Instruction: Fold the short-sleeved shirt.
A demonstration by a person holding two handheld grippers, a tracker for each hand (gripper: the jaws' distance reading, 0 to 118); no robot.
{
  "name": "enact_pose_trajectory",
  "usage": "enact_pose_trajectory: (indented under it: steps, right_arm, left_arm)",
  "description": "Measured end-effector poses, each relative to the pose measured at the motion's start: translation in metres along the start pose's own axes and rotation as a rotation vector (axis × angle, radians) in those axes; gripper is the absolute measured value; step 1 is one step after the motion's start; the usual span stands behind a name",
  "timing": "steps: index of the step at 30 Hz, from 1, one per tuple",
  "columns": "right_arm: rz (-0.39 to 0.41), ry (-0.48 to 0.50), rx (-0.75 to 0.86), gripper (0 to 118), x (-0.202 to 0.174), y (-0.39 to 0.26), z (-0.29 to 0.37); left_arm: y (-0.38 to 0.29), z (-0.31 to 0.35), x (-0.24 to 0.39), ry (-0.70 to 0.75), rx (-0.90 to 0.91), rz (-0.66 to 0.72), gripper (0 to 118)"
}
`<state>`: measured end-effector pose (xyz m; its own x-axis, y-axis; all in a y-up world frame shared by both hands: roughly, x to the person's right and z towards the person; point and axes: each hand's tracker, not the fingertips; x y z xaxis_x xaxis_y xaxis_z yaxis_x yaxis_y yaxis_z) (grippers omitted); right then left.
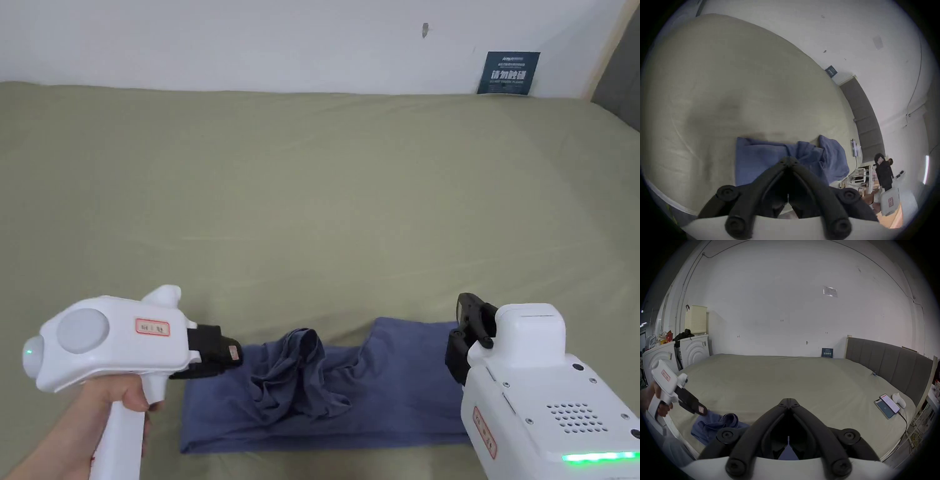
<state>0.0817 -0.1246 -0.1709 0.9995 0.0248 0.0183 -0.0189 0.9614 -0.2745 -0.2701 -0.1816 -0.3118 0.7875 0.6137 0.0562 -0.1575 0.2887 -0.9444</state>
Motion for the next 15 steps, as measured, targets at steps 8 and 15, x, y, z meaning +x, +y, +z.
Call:
enact_pose_trajectory:
  steps: [8, 15]
  right_arm:
    - [0.006, -0.019, -0.007, 0, 0.012, 0.0, -0.002]
    - [0.004, -0.029, -0.023, 0, 0.019, -0.004, 0.0]
  left_arm:
    - [-0.012, -0.087, 0.041, -0.089, -0.113, -0.027, 0]
    - [-0.031, -0.111, 0.039, -0.096, -0.098, -0.017, 0]
